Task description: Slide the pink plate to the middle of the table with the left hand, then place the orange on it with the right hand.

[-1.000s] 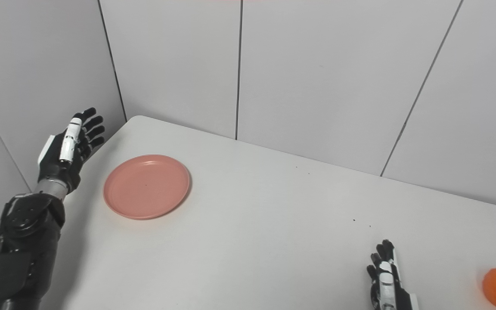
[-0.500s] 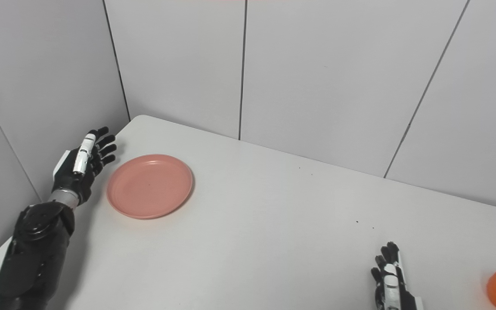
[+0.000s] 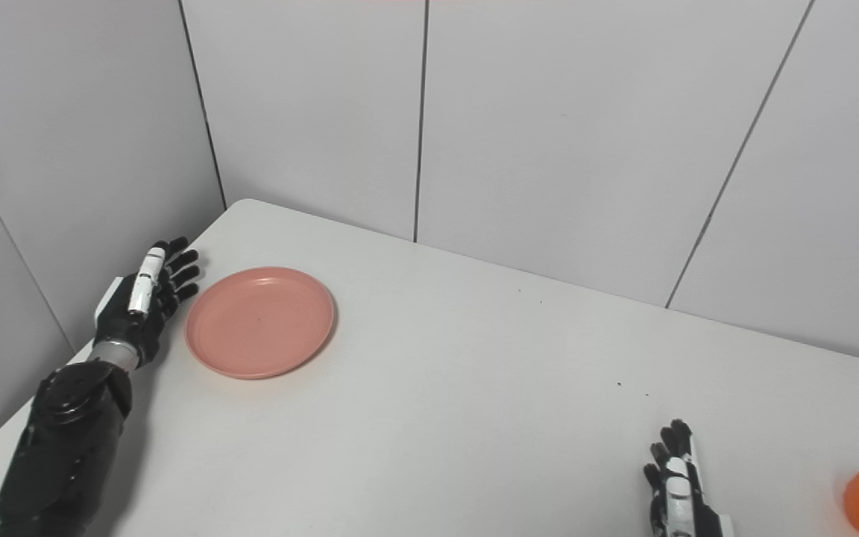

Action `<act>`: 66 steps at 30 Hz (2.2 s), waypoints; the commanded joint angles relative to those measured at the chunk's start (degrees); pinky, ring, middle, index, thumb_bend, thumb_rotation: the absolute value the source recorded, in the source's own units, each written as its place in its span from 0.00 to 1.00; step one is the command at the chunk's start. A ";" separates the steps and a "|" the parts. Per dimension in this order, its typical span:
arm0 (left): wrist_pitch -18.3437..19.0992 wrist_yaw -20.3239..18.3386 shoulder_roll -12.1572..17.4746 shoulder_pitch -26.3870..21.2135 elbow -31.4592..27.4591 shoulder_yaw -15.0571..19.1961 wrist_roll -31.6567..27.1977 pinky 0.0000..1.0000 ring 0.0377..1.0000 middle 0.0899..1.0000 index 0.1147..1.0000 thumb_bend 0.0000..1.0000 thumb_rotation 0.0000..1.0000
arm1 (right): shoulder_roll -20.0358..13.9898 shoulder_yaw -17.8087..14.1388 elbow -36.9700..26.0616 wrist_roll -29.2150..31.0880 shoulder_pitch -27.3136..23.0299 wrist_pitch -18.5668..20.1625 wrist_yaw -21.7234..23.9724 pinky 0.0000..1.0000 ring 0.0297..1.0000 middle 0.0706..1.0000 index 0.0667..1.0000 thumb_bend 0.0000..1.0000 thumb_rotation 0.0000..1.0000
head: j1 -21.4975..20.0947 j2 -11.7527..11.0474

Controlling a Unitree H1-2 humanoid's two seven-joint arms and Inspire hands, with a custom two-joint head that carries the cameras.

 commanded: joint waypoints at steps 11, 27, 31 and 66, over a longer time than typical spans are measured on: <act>-2.34 -0.06 1.13 -2.90 1.70 0.88 -1.55 0.93 0.91 0.90 0.87 0.28 1.00 | -0.16 -0.58 -2.27 0.36 -0.78 0.55 0.19 1.00 1.00 1.00 1.00 0.14 1.00 | 0.12 0.01; -6.22 -3.22 1.19 -3.09 8.63 -3.30 -1.73 0.93 0.92 0.91 0.89 0.36 1.00 | -0.01 -0.58 -2.85 -0.07 -0.78 1.54 0.11 1.00 1.00 1.00 1.00 0.13 1.00 | 0.15 0.13; -6.19 -3.88 1.04 -3.38 9.96 -3.99 -2.02 0.92 0.91 0.90 0.88 0.36 1.00 | -0.18 -0.54 -2.79 -0.15 -0.74 1.47 0.25 1.00 1.00 1.00 1.00 0.14 1.00 | 0.02 0.22; 0.27 -3.35 -3.43 1.07 0.32 -10.26 -3.13 0.89 0.89 0.89 0.87 0.35 1.00 | 0.42 -0.53 -2.42 0.31 -1.04 0.89 0.34 1.00 1.00 1.00 1.00 0.16 1.00 | -0.70 1.47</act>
